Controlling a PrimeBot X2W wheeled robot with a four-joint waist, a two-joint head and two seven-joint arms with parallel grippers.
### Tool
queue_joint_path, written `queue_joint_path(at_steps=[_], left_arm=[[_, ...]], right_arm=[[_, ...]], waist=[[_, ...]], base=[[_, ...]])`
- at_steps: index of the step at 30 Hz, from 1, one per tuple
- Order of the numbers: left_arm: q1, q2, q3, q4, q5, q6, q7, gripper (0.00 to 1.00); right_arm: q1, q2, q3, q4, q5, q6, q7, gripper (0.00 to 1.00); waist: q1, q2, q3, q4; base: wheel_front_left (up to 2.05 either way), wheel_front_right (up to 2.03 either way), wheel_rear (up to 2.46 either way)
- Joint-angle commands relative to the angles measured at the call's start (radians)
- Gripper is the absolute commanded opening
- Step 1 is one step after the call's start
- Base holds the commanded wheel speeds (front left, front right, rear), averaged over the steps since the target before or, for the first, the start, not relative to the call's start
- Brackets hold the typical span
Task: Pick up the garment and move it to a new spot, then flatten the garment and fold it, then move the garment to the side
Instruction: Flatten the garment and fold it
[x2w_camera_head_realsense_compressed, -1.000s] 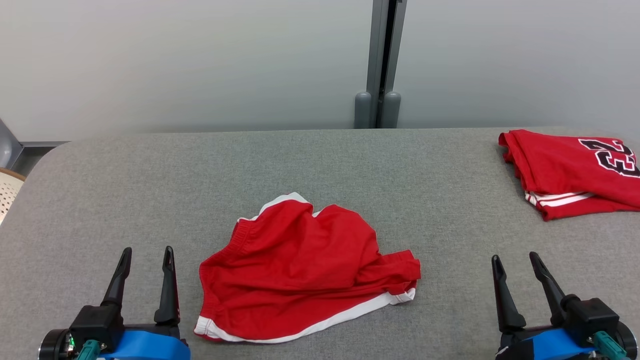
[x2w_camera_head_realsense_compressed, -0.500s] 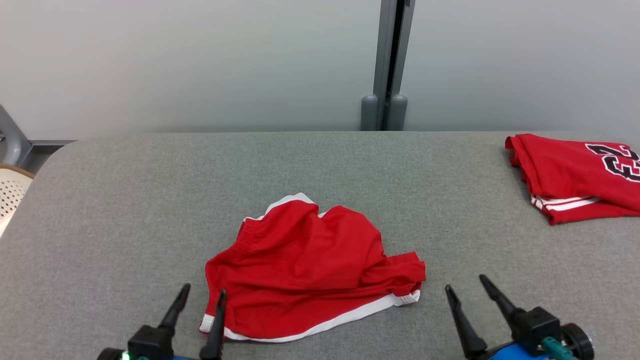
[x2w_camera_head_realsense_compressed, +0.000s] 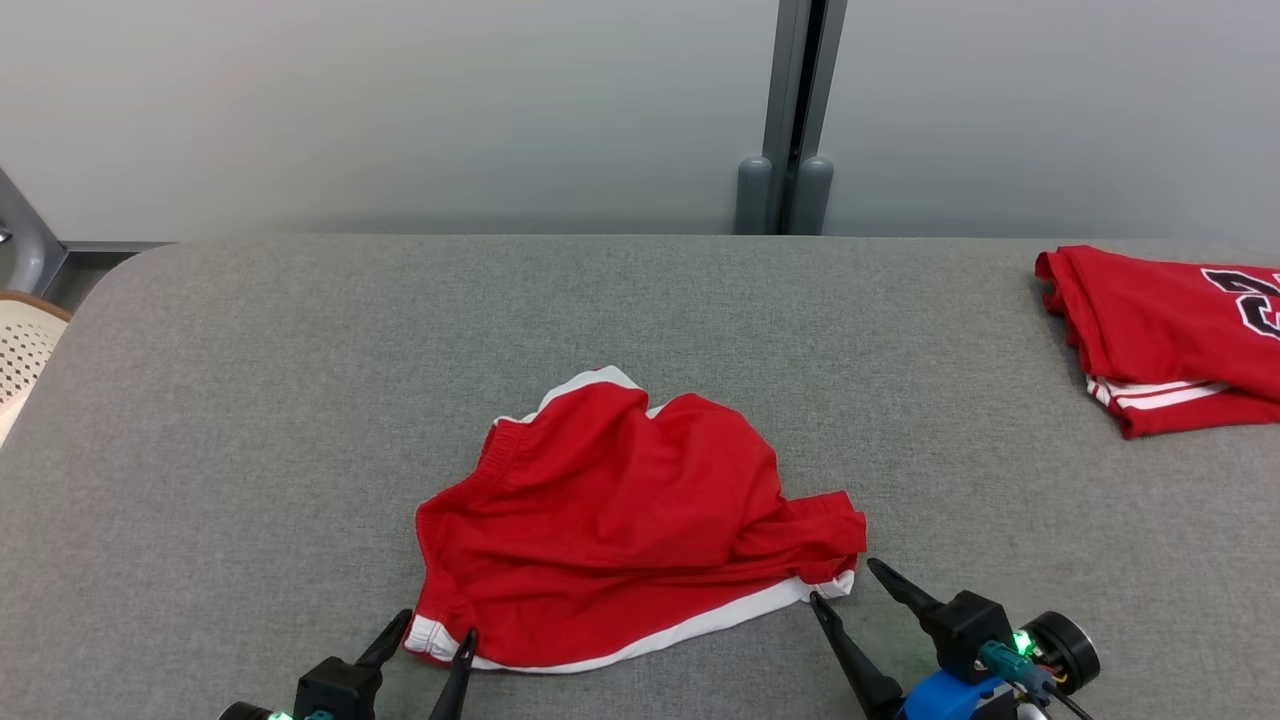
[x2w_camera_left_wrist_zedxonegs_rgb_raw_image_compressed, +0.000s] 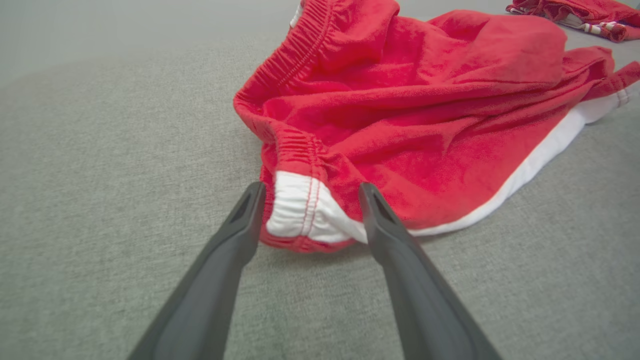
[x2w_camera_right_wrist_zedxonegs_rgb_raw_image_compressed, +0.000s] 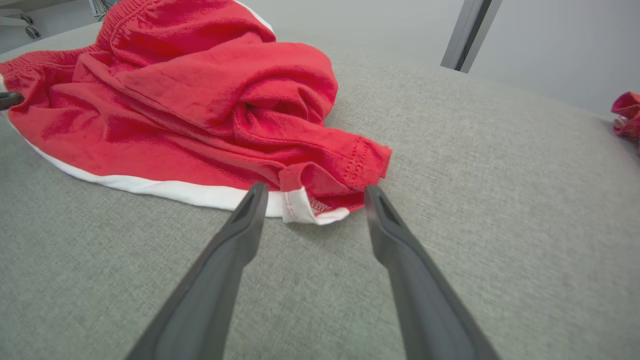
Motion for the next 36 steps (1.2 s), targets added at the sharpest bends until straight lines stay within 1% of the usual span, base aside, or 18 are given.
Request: queue_joint_path(at_steps=[1,9,11,14,21,22,23,24,25,26,27,32,36], left_arm=[[-0.019,0.009,-0.01,0.009,-0.007,-0.001,-0.002,1.0],[-0.097,0.048,-0.139,0.077,-0.073,-0.002,0.019,1.0],[-0.131,0.068,-0.201,0.09,-0.098,-0.002,0.035,1.0],[-0.167,0.086,-0.261,0.096,-0.128,-0.002,0.045,1.0],[-0.232,0.114,-0.387,0.115,-0.203,-0.002,0.078,1.0],[-0.237,0.116,-0.399,0.118,-0.215,-0.002,0.077,1.0],[-0.243,0.117,-0.413,0.121,-0.228,-0.002,0.079,0.98],[-0.248,0.12,-0.424,0.126,-0.239,-0.002,0.08,0.62],[-0.255,0.122,-0.434,0.13,-0.249,-0.002,0.081,0.39],[-0.26,0.124,-0.445,0.135,-0.257,-0.002,0.079,0.25],[-0.263,0.123,-0.448,0.136,-0.269,-0.002,0.071,0.0],[-0.282,0.128,-0.463,0.124,-0.313,-0.002,0.036,0.0],[-0.292,0.136,-0.43,0.076,-0.328,-0.001,0.007,0.0]], right_arm=[[-0.02,-0.008,0.013,0.014,0.008,0.0,-0.003,1.0],[-0.108,-0.013,0.154,0.131,0.053,0.0,-0.007,1.0],[-0.148,-0.013,0.204,0.174,0.069,0.0,-0.008,1.0],[-0.184,-0.01,0.246,0.214,0.086,0.0,-0.008,1.0],[-0.26,0.0,0.302,0.282,0.131,0.0,-0.008,1.0],[-0.265,0.001,0.305,0.286,0.138,0.0,-0.008,0.98],[-0.27,0.001,0.308,0.291,0.145,0.0,-0.008,0.45],[-0.277,0.002,0.309,0.294,0.153,0.0,-0.009,0.11],[-0.284,0.002,0.308,0.296,0.161,0.0,-0.009,0.0],[-0.287,0.002,0.304,0.295,0.17,0.0,-0.009,0.0],[-0.287,0.0,0.301,0.294,0.174,0.0,-0.009,0.0],[-0.261,-0.016,0.283,0.255,0.185,0.0,-0.009,0.0],[-0.226,-0.044,0.239,0.175,0.184,0.0,-0.009,0.0]], waist=[[0.0,0.0,0.002,0.002],[0.0,0.0,0.014,0.003],[0.0,0.0,0.018,0.004],[0.0,0.0,0.022,0.006],[0.0,0.0,0.033,0.006],[0.0,0.0,0.034,0.007],[0.0,0.0,0.035,0.007],[0.0,0.0,0.037,0.008],[0.0,0.0,0.038,0.008],[0.0,0.0,0.038,0.009],[0.0,0.0,0.039,0.01],[0.0,0.0,0.032,0.011],[0.0,0.0,0.024,0.01]], base=[[0.0,0.0,0.0],[0.0,0.0,0.0],[0.0,0.0,0.0],[0.0,0.0,0.0],[0.0,0.0,0.0],[0.0,0.0,0.0],[0.0,0.0,0.0],[0.0,0.0,0.0],[0.0,0.0,0.0],[0.0,0.0,0.0],[0.0,0.0,0.0],[0.0,0.0,0.0],[0.0,0.0,0.0]])
